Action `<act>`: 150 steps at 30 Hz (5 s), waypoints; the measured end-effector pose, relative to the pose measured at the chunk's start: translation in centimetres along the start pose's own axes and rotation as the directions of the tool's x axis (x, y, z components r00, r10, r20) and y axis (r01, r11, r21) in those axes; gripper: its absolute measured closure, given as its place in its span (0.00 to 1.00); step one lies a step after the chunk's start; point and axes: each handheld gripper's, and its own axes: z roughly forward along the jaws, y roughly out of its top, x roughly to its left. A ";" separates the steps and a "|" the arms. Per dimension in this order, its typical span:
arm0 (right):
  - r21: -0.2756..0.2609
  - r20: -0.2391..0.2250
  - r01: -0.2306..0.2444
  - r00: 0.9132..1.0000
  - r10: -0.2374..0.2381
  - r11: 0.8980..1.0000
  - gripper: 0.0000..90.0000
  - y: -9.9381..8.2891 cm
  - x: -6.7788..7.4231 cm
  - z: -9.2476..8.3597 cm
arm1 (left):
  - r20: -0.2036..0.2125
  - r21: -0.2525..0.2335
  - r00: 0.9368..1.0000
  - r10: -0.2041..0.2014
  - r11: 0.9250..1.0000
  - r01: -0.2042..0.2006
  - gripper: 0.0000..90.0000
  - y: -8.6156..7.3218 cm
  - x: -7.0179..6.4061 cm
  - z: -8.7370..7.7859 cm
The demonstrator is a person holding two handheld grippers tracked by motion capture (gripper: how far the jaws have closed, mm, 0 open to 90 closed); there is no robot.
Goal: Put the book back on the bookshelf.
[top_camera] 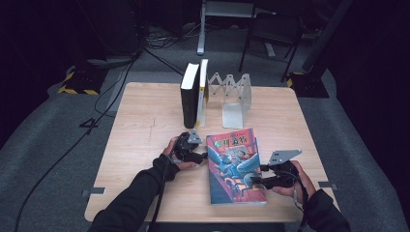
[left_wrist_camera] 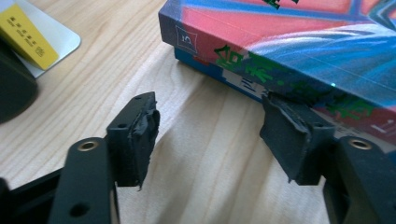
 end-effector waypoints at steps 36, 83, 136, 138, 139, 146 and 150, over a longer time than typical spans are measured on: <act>-0.304 0.142 0.248 0.967 -0.214 0.920 0.90 -0.5 1.7 -1.9 | 0.116 -0.232 0.987 -0.111 0.963 0.135 0.61 4.8 3.1 -2.7; -0.354 0.444 0.431 0.858 -0.256 0.830 0.96 -2.0 4.8 -2.7 | 0.223 -0.412 0.974 0.038 0.909 0.058 0.75 7.9 1.5 -8.7; -0.352 0.470 0.451 0.843 -0.261 0.820 0.96 -2.2 5.1 -2.0 | 0.299 -0.200 0.931 0.210 0.968 -0.154 0.36 0.0 -6.2 -9.3; -0.356 0.467 0.450 0.845 -0.261 0.819 0.96 -2.2 5.1 -2.0 | 0.287 -0.216 0.936 0.207 0.965 -0.147 0.33 0.2 -7.2 -8.8; -0.356 0.467 0.449 0.845 -0.260 0.819 0.96 -2.2 5.0 -2.0 | 0.292 -0.230 0.937 0.190 0.965 -0.124 0.32 0.4 -7.6 -8.5; -0.353 0.469 0.452 0.843 -0.263 0.819 0.96 -2.1 5.0 -2.0 | 0.199 -0.323 0.973 0.115 0.945 -0.045 0.39 2.8 -7.7 -7.3; -0.355 0.468 0.452 0.844 -0.263 0.819 0.96 -2.0 4.9 -2.1 | 0.168 -0.345 0.981 0.098 0.938 -0.034 0.46 3.8 -7.2 -7.2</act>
